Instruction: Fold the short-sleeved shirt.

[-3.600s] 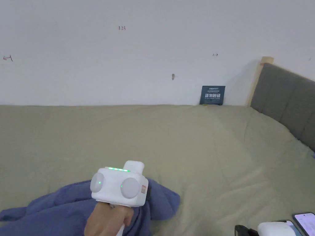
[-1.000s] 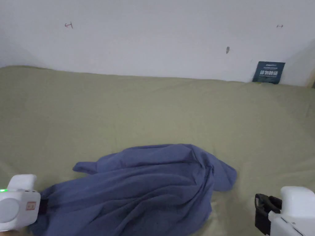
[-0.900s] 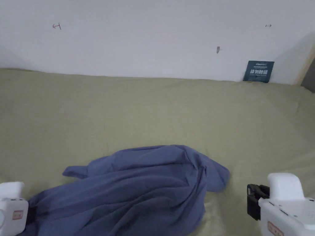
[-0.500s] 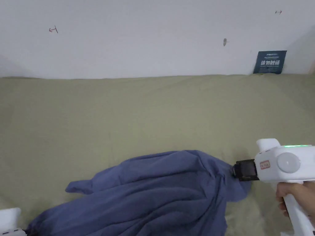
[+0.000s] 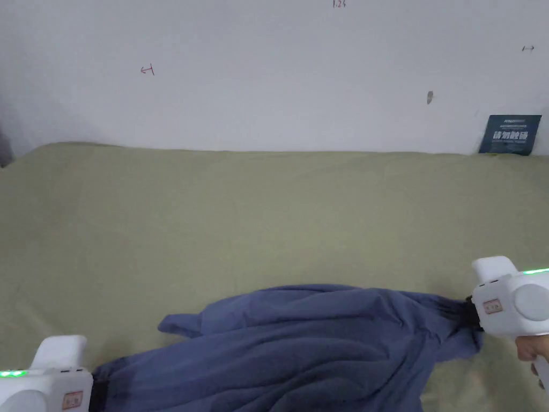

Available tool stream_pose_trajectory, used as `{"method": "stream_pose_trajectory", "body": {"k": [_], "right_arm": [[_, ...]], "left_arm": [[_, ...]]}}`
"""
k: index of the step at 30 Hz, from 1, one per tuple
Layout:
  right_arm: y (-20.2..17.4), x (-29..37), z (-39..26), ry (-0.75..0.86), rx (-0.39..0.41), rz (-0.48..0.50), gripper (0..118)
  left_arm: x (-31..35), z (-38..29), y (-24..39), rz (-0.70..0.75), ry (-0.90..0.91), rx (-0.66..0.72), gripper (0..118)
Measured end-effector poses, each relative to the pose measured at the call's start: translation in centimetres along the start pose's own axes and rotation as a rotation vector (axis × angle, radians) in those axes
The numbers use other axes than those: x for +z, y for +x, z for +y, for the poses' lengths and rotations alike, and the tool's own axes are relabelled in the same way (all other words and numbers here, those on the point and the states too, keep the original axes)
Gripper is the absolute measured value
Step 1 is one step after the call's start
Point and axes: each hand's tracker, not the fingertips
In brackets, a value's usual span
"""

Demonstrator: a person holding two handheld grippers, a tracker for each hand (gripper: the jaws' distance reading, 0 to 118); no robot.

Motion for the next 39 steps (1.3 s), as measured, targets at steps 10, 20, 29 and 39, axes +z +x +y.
{"method": "stream_pose_trajectory", "body": {"k": [10,20,29,39], "right_arm": [[6.9,18.7,0.6,0.265,-0.077,-0.019,7],[11.7,30.4,0.9,0.427,-0.127,-0.048,7],[13.5,32.4,4.7,0.486,-0.143,-0.128,7],[15.3,31.0,14.4,0.556,-0.192,-0.164,7]], "left_arm": [[13.7,6.2,-2.3,0.083,0.223,-0.011,4],[24.4,12.0,0.2,0.051,0.428,0.001,4],[26.4,17.8,4.1,0.050,0.469,-0.003,4],[25.4,26.5,6.2,0.088,0.537,0.027,4]]}}
